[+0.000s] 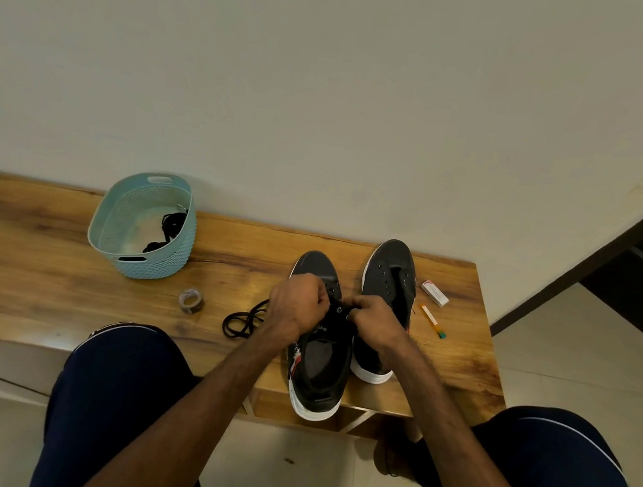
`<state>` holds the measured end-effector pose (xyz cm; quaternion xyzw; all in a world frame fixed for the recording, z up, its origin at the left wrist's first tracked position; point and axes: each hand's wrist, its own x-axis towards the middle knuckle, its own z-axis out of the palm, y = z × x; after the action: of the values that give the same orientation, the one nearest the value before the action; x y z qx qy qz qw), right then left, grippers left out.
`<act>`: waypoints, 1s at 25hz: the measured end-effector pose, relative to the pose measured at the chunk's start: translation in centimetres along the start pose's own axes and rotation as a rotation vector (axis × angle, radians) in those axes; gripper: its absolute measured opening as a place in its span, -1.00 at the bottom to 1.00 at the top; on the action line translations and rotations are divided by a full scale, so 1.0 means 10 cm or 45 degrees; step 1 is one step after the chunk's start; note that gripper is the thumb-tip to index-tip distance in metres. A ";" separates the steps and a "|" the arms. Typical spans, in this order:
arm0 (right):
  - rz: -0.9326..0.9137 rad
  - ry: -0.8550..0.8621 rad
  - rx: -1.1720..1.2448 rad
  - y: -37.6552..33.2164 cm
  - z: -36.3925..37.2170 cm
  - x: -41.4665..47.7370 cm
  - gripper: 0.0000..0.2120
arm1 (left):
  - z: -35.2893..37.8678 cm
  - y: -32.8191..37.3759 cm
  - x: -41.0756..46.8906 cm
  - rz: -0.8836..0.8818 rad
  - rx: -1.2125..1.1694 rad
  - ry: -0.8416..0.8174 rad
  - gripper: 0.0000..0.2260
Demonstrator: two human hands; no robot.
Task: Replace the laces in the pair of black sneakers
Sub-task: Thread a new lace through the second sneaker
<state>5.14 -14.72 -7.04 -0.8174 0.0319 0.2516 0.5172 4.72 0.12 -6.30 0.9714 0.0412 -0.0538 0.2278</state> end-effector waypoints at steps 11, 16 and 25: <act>-0.206 0.427 -0.501 0.02 0.19 0.05 -0.93 | 0.12 -0.08 -0.02 -0.052 -0.357 -0.170 -0.78; -0.246 0.477 -0.095 0.03 0.11 -0.01 -0.84 | 0.11 -0.17 -0.08 -0.112 -0.284 -0.001 -0.65; -0.714 0.468 1.135 -0.68 -0.52 -0.44 -0.84 | 0.07 -0.16 -0.20 -0.262 -0.228 0.004 -0.39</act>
<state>5.39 -17.00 2.35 -0.5273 0.0061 -0.0802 0.8459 2.50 1.16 -7.35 0.9379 0.1455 -0.0716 0.3068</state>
